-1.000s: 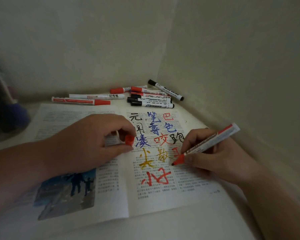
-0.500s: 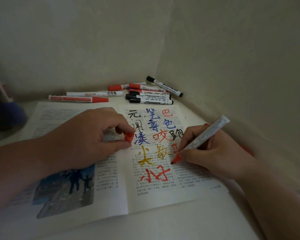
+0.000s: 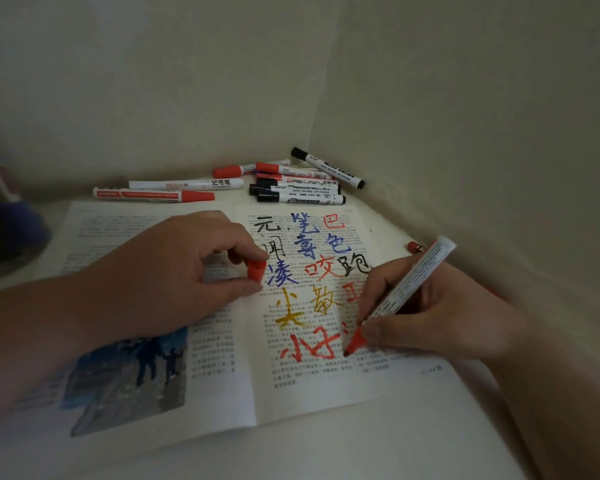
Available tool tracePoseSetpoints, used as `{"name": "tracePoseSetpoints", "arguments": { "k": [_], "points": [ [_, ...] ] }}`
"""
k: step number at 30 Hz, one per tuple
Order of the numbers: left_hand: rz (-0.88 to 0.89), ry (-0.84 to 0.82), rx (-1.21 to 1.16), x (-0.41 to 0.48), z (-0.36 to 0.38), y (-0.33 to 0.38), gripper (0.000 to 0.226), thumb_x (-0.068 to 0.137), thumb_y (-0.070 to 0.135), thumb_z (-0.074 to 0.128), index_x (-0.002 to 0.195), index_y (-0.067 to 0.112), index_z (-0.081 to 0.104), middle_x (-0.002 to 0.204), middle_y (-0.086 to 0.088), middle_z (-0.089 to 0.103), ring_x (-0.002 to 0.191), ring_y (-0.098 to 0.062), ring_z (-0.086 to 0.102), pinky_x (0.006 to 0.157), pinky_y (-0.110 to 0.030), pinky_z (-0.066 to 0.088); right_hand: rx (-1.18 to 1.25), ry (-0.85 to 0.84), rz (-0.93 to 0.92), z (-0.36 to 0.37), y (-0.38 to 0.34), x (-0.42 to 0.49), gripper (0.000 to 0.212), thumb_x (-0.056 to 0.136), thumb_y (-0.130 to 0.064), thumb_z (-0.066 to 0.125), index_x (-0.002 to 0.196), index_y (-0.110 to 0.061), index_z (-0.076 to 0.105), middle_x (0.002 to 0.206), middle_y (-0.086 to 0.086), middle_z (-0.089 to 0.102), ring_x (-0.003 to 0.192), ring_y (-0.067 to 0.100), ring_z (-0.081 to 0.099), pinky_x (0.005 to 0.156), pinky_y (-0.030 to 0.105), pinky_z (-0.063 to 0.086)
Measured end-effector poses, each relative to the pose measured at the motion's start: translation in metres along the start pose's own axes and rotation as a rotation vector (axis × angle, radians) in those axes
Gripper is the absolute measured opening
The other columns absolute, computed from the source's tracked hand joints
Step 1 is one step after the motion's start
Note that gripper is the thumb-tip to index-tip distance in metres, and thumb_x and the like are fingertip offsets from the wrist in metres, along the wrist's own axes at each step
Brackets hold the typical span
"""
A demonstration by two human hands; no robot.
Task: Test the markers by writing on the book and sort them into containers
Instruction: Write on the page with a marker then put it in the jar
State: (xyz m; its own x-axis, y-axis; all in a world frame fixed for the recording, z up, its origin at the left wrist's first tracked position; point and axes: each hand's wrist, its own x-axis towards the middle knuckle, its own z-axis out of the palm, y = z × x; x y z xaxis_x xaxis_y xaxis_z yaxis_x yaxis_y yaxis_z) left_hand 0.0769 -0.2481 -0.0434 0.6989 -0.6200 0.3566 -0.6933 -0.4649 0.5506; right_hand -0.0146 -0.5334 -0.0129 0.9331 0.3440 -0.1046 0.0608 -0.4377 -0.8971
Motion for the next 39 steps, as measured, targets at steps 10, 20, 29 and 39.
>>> {"name": "tracePoseSetpoints", "arguments": {
  "k": [10, 20, 29, 39],
  "points": [
    [0.019, 0.017, 0.015, 0.0004, 0.0007, -0.0022, 0.029, 0.077, 0.063, 0.065, 0.103, 0.050, 0.065, 0.102, 0.028, 0.063, 0.099, 0.001, 0.062, 0.083, -0.033, 0.052, 0.029, 0.272, -0.025, 0.0001, 0.0084, 0.0056, 0.009, 0.074, -0.012, 0.074, 0.076, -0.008, 0.066, 0.076, 0.018, 0.074, 0.069, 0.029, 0.060, 0.060, 0.036, 0.042],
    [0.012, 0.023, -0.001, 0.0009, 0.0011, -0.0016, 0.022, 0.081, 0.060, 0.069, 0.099, 0.047, 0.069, 0.100, 0.027, 0.064, 0.098, 0.000, 0.062, 0.084, -0.033, 0.052, -0.038, 0.263, 0.007, -0.0003, 0.0064, 0.0061, 0.017, 0.068, -0.014, 0.077, 0.072, -0.003, 0.064, 0.074, 0.033, 0.063, 0.062, 0.027, 0.054, 0.055, 0.035, 0.041],
    [0.000, 0.011, -0.011, 0.0004, -0.0001, -0.0001, 0.018, 0.080, 0.057, 0.071, 0.097, 0.052, 0.066, 0.099, 0.026, 0.064, 0.098, 0.001, 0.062, 0.085, -0.035, 0.053, -0.012, 0.209, -0.005, 0.0019, 0.0049, 0.0038, 0.022, 0.063, -0.029, 0.079, 0.071, -0.011, 0.068, 0.074, 0.036, 0.062, 0.066, 0.039, 0.055, 0.060, 0.049, 0.040],
    [-0.004, 0.016, -0.017, -0.0003, -0.0004, 0.0022, 0.018, 0.081, 0.059, 0.070, 0.097, 0.051, 0.067, 0.101, 0.027, 0.064, 0.098, 0.002, 0.061, 0.085, -0.032, 0.052, -0.002, 0.080, 0.025, 0.0009, 0.0014, 0.0008, 0.007, 0.075, -0.010, 0.075, 0.075, -0.007, 0.069, 0.069, 0.026, 0.067, 0.052, 0.030, 0.045, 0.049, 0.035, 0.039]
  ]
}}
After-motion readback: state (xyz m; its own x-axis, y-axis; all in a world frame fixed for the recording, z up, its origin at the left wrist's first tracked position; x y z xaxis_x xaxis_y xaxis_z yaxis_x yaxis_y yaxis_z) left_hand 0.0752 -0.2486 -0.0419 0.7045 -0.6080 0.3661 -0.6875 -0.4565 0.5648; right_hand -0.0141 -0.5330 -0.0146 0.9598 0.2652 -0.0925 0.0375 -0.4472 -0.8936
